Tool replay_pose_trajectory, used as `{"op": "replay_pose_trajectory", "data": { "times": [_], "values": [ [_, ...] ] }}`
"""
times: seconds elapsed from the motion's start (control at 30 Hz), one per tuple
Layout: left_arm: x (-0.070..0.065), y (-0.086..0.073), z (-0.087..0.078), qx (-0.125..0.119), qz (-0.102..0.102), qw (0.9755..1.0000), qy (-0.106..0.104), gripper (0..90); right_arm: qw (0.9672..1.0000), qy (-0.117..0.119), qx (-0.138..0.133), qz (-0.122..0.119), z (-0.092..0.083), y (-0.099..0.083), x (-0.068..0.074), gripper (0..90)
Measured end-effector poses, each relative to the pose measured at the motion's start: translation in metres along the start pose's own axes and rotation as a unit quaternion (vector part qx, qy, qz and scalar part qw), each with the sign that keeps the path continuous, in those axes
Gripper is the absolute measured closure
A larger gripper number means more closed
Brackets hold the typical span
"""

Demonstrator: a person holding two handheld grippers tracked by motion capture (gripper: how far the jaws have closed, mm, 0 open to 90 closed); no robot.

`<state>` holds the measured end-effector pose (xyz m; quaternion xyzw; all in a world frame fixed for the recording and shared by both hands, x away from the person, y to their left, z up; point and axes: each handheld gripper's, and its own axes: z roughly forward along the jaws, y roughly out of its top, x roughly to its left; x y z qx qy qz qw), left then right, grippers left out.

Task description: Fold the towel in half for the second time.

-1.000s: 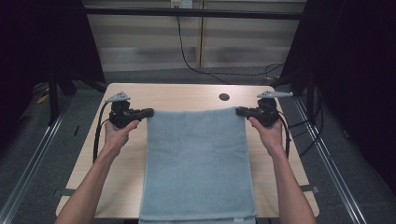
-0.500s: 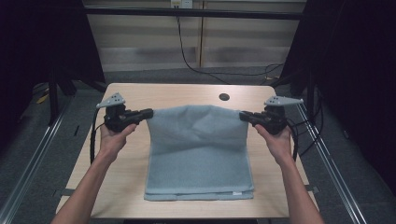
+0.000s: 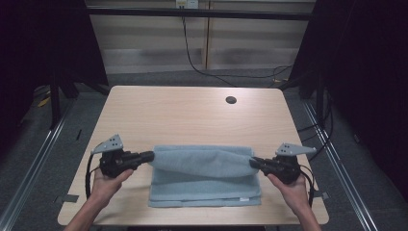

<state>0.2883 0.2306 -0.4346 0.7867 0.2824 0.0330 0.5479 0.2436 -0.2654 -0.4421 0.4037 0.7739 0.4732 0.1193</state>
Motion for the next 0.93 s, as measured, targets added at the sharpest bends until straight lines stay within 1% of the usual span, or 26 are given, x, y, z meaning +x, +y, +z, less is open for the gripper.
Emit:
{"op": "replay_pose_trajectory", "data": {
  "times": [0.03, 0.07, 0.1, 0.17, 0.2, 0.23, 0.27, 0.3, 0.33, 0.4, 0.43, 0.47, 0.5, 0.57, 0.6, 0.63, 0.67, 0.7, 0.77, 0.8, 0.83, 0.87, 0.9, 0.93],
  "values": [
    [-0.004, -0.005, -0.003, 0.006, 0.002, 1.0000, 0.003, 85.3, 1.0000, 0.001, 0.004, 0.002, -0.002, -0.005, 0.002, 80.6],
    [-0.006, -0.008, -0.005, 0.008, 0.003, 1.0000, 0.001, 85.2, 1.0000, -0.004, 0.007, -0.001, -0.006, -0.009, 0.005, 80.0],
    [-0.008, -0.011, -0.008, 0.013, 0.002, 0.9999, -0.005, 85.1, 1.0000, -0.002, 0.005, 0.000, -0.009, -0.011, 0.007, 79.2],
    [-0.011, -0.019, -0.013, 0.014, -0.004, 0.9999, -0.008, 84.6, 1.0000, 0.003, 0.003, 0.002, -0.017, -0.017, 0.011, 75.1],
    [-0.011, -0.022, -0.014, 0.017, -0.007, 0.9997, -0.014, 84.5, 1.0000, 0.004, -0.001, 0.001, -0.021, -0.019, 0.014, 74.0],
    [-0.013, -0.026, -0.016, 0.013, -0.008, 0.9998, -0.012, 83.5, 1.0000, 0.007, -0.004, 0.002, -0.025, -0.022, 0.017, 72.3],
    [-0.016, -0.029, -0.017, 0.009, -0.013, 0.9996, -0.025, 81.5, 0.9999, 0.009, -0.006, 0.002, -0.028, -0.024, 0.018, 69.3],
    [-0.019, -0.030, -0.017, 0.013, -0.012, 0.9994, -0.030, 79.5, 0.9999, 0.006, -0.008, 0.004, -0.032, -0.025, 0.021, 68.2],
    [-0.022, -0.030, -0.016, 0.012, -0.007, 0.9997, -0.019, 78.4, 0.9999, 0.005, -0.013, 0.003, -0.035, -0.026, 0.022, 68.3],
    [-0.021, -0.028, -0.013, 0.014, -0.006, 0.9996, -0.023, 73.4, 0.9998, 0.003, -0.019, 0.002, -0.037, -0.024, 0.023, 66.8],
    [-0.019, -0.025, -0.011, 0.011, -0.005, 0.9998, -0.014, 70.3, 0.9998, 0.000, -0.022, 0.001, -0.036, -0.022, 0.022, 65.8],
    [-0.018, -0.021, -0.010, 0.008, -0.010, 0.9999, -0.006, 67.9, 0.9997, -0.001, -0.023, 0.000, -0.035, -0.019, 0.021, 64.3],
    [-0.014, -0.017, -0.009, 0.007, -0.006, 0.9999, 0.003, 65.4, 0.9997, -0.004, -0.022, -0.002, -0.033, -0.016, 0.020, 62.1],
    [-0.006, -0.010, -0.005, 0.004, -0.010, 0.9998, 0.018, 57.8, 0.9996, -0.015, -0.023, -0.003, -0.028, -0.009, 0.018, 60.4],
    [-0.002, -0.008, -0.005, 0.000, -0.010, 0.9995, 0.030, 56.6, 0.9996, -0.016, -0.024, -0.003, -0.025, -0.006, 0.015, 59.4],
    [0.003, -0.008, -0.004, -0.004, -0.017, 0.9992, 0.035, 55.4, 0.9994, -0.023, -0.026, 0.000, -0.022, -0.004, 0.012, 57.7],
    [0.008, -0.008, -0.003, -0.002, -0.019, 0.9990, 0.040, 52.7, 0.9990, -0.033, -0.029, 0.005, -0.019, -0.003, 0.009, 55.4],
    [0.013, -0.010, -0.002, -0.001, -0.018, 0.9987, 0.047, 50.7, 0.9986, -0.041, -0.030, 0.008, -0.016, -0.002, 0.005, 53.1],
    [0.023, -0.019, -0.001, 0.001, -0.022, 0.9990, 0.040, 50.8, 0.9976, -0.059, -0.028, 0.024, -0.009, -0.005, -0.004, 49.6],
    [0.027, -0.025, 0.000, 0.010, -0.022, 0.9983, 0.054, 49.7, 0.9971, -0.060, -0.031, 0.035, -0.006, -0.008, -0.008, 47.8],
    [0.030, -0.030, 0.001, 0.018, -0.024, 0.9971, 0.070, 47.6, 0.9967, -0.064, -0.029, 0.039, -0.004, -0.012, -0.011, 46.1],
    [0.033, -0.032, 0.000, 0.028, -0.025, 0.9959, 0.082, 44.0, 0.9967, -0.069, -0.019, 0.037, -0.002, -0.015, -0.012, 44.3],
    [0.035, -0.034, -0.001, 0.032, -0.029, 0.9951, 0.089, 40.9, 0.9963, -0.076, -0.012, 0.037, -0.001, -0.018, -0.012, 41.8],
    [0.037, -0.035, -0.003, 0.025, -0.035, 0.9943, 0.097, 38.7, 0.9959, -0.081, -0.012, 0.039, -0.001, -0.021, -0.013, 40.5]
  ]
}}
